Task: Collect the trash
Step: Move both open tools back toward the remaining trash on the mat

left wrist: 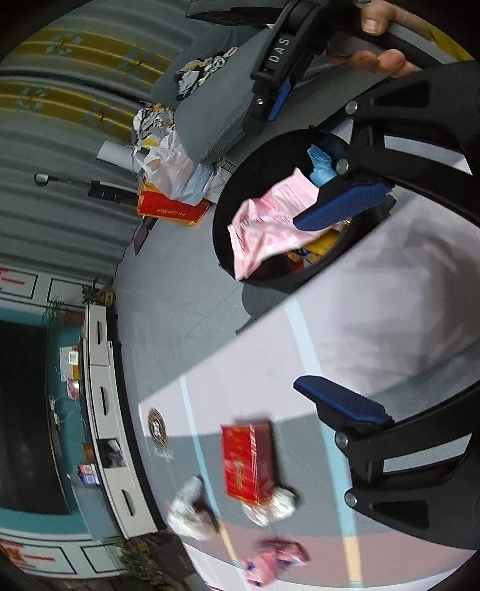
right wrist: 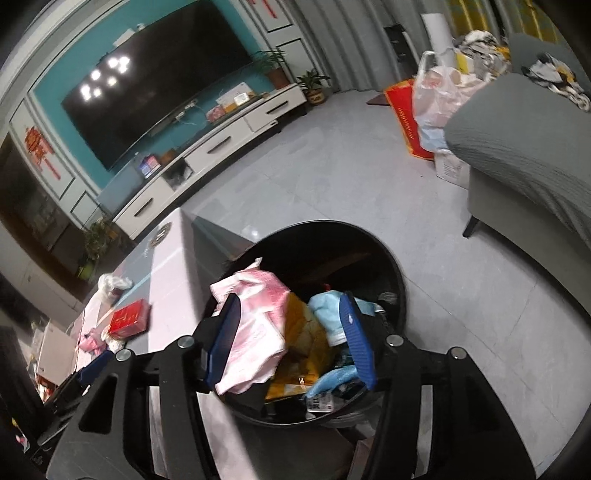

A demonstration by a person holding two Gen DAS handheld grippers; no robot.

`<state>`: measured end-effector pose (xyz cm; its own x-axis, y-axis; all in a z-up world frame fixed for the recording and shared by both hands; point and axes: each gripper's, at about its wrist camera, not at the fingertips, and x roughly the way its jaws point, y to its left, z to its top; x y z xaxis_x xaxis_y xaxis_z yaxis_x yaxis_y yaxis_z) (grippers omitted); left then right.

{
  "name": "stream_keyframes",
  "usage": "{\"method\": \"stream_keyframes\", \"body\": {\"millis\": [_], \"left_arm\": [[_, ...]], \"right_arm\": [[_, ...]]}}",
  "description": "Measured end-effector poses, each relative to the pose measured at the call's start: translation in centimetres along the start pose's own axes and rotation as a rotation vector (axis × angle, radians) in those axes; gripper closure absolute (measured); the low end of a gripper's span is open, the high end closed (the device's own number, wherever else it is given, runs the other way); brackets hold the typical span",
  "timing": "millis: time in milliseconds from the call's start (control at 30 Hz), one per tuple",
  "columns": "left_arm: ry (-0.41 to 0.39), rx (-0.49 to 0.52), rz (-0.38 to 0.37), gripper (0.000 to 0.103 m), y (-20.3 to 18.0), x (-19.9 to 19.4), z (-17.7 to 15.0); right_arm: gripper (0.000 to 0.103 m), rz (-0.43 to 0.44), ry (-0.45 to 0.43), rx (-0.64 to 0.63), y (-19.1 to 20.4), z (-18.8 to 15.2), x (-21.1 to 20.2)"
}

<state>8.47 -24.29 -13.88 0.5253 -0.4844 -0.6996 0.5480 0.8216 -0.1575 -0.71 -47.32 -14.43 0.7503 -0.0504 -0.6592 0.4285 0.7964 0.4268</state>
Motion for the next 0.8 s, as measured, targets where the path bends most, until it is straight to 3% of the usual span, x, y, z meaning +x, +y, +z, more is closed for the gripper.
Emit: {"method": "stream_keyframes", "body": {"millis": [267,500,600,700,800], "left_arm": [[-0.013,-0.072,0.053,0.017,5.3,-2.6,-2.8],[-0.053,-0.135,0.178,0.016,12.6,-5.8,-4.4],[-0.069,-0.219,0.238,0.016,16.6,-6.9,-5.1],[-0.065,-0.349,0.256,0.016,20.5,-7.6,-5.5],[-0.088,-0.418,0.262,0.016,22.8,-8.5,-5.5]], "right_arm": [[0.047,0.083,0.006,-0.151,6.4,-1.8,0.1],[0.047,0.115,0.055,-0.334,12.6,-4.6,1.8],[0.047,0.124,0.076,-0.397,14.5,-5.6,2.8],[0.047,0.111,0.101,-0.463,16.1,-6.9,3.9],[0.047,0.107,0.127,-0.501,17.5,-7.8,5.0]]}}
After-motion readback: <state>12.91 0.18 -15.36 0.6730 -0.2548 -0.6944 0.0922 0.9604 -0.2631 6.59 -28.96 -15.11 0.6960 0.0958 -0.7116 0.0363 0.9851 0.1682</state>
